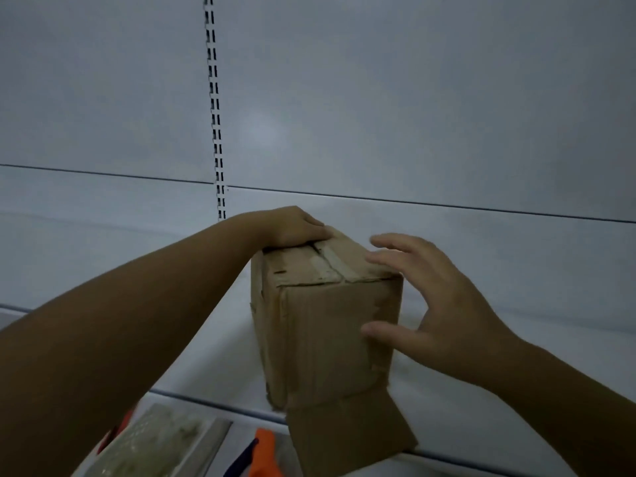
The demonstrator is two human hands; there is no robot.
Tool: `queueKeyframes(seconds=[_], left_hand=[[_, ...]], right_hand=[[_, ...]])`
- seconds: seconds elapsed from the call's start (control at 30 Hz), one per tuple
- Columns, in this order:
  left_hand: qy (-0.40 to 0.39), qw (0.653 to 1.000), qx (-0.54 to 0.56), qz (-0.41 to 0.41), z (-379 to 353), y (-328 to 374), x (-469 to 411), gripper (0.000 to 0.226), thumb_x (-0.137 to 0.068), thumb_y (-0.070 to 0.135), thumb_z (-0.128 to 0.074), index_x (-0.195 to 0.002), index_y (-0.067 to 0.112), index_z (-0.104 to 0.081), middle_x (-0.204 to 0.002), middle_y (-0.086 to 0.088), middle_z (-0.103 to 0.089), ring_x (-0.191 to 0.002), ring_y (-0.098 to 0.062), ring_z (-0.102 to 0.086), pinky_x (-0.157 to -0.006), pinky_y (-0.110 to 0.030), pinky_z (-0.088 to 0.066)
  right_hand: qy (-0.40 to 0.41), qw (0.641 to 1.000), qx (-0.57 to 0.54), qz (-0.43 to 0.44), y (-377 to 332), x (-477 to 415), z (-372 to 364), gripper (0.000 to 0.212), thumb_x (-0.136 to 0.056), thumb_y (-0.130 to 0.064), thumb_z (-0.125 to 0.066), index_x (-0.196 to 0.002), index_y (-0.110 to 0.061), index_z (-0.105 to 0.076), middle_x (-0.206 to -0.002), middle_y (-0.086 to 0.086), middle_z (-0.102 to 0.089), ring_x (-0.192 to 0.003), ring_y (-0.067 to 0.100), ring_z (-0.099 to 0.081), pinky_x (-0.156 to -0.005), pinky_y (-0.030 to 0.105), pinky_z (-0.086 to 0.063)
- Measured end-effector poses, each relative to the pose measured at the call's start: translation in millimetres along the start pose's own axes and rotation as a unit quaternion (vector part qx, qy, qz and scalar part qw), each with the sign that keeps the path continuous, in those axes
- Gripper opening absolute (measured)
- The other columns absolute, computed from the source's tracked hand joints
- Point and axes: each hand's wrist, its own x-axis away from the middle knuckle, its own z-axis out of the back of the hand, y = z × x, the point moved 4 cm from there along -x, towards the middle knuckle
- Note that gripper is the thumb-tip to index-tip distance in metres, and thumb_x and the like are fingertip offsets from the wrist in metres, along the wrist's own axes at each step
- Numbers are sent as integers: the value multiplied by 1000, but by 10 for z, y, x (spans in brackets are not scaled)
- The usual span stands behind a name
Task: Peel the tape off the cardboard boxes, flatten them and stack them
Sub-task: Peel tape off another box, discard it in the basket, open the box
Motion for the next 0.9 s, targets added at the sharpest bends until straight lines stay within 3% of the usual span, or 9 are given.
queueKeyframes(seconds=[0.07,0.17,0.27,0.57,0.73,0.87,0.9], left_hand=[[7,1000,-7,4,-17,-3,23,48,-89,56,-43,-132,35,-50,-144,0,-44,-127,-23,-43,-104,-36,-31],[21,1000,-13,15,-29,-11,62,52,-89,58,-42,-136,35,-44,-148,-1,-39,-132,-24,-37,-107,-36,-26],[30,999,-23,20,-35,-26,71,54,-90,58,-40,-138,35,-41,-149,-2,-37,-134,-24,-35,-108,-36,-25],[59,998,-20,21,-43,-47,26,52,-88,58,-45,-135,36,-47,-145,2,-43,-131,-21,-40,-103,-33,-28],[109,994,5,15,-26,-51,38,41,-88,46,-52,-125,28,-58,-134,3,-55,-118,-17,-49,-91,-25,-32],[184,982,40,2,26,-50,103,22,-86,30,-57,-100,23,-72,-98,3,-70,-86,-12,-61,-66,-21,-42],[217,975,55,-5,50,-47,139,20,-85,27,-57,-94,21,-73,-92,4,-71,-79,-11,-63,-61,-19,-43]], right_hand=[[-37,996,34,77,-71,-62,-122,72,-72,-59,-61,-131,-19,-48,-135,3,-50,-124,14,-42,-102,31,-33],[-26,987,35,152,-99,-139,-231,66,-73,-54,-66,-122,-10,-58,-124,7,-62,-117,20,-55,-101,40,-41],[29,984,-1,174,-89,-183,-233,52,-76,-48,-68,-112,-10,-66,-113,4,-69,-106,17,-63,-87,38,-52],[69,979,-20,193,-81,-265,-203,29,-80,-35,-68,-95,-12,-74,-96,1,-74,-89,14,-70,-70,34,-56],[48,978,-45,199,-73,-333,-171,25,-80,-35,-64,-92,-15,-75,-90,-1,-74,-84,9,-70,-74,25,-56],[14,979,-152,138,40,-442,-139,24,-84,-35,-57,-93,-20,-73,-87,-4,-75,-79,6,-69,-66,32,-57],[-17,975,-191,111,103,-466,-140,25,-84,-37,-56,-98,-23,-72,-94,-6,-74,-85,4,-68,-71,31,-55]])
